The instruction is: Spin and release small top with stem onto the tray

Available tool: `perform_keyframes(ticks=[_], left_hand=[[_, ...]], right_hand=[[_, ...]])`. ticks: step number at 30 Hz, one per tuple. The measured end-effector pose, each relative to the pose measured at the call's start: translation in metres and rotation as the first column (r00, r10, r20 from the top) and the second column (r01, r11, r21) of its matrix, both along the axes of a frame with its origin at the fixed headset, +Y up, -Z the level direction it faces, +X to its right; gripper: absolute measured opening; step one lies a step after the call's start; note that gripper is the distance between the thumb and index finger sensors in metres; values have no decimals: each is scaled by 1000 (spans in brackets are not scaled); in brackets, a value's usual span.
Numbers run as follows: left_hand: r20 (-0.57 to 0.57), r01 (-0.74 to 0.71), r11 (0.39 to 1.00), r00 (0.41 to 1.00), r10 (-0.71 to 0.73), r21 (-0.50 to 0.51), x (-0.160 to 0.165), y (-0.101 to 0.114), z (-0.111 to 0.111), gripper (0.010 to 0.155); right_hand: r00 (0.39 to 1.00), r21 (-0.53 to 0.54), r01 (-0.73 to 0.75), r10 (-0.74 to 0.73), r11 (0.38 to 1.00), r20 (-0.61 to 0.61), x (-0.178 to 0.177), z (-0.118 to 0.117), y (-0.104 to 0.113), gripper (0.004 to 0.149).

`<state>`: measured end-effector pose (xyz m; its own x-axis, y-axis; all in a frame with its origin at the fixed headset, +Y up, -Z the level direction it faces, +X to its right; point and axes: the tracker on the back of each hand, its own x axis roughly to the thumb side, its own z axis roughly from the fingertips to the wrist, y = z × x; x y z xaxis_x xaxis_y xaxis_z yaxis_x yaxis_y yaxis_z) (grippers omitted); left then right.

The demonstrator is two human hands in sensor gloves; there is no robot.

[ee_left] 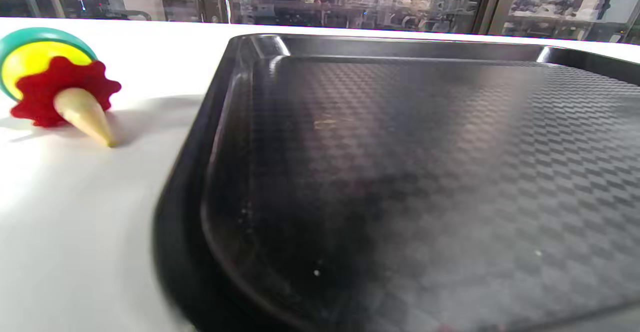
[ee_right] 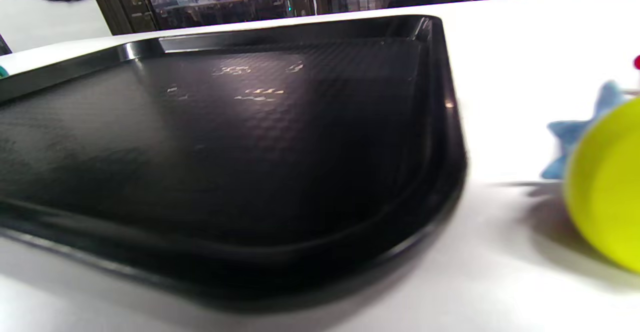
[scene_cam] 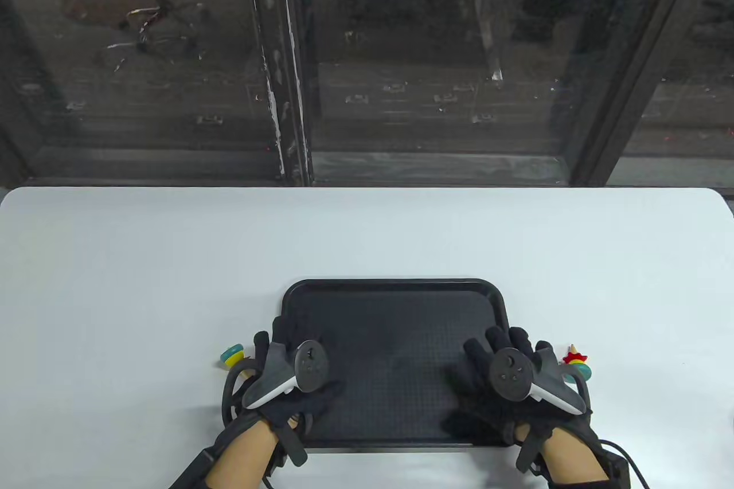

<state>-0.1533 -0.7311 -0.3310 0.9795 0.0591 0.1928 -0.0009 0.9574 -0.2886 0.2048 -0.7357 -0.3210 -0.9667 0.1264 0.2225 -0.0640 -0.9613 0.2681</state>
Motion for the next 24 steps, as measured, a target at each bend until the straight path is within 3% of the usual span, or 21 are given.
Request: perform_keyframes(ticks=[6,13,15,19,22,24], left_hand=[[-16,-51,998,999,52,28,-1,9,-2,85],[-24,-72,994,997,75,85,-7,26,1,82],[-21,-103,988,994,106,115,-12,28,2,81],[-66,-156,982,984,164,102,-25,25,-2,79],[-108,-160,985,980,165,59,-32,20,-5,79],[-106,-143,988,983,148,59,-34,18,-7,79]], right_hand=[[1000,36,4,-4,999,-7,8,1,3,89],[951,258,224,-269,940,152,82,2,37,88],[895,306,292,-372,906,247,114,3,41,85],[702,413,401,-564,818,435,166,5,34,72],[655,394,355,-526,848,543,176,0,20,61],[682,339,279,-434,899,589,170,-7,11,56]])
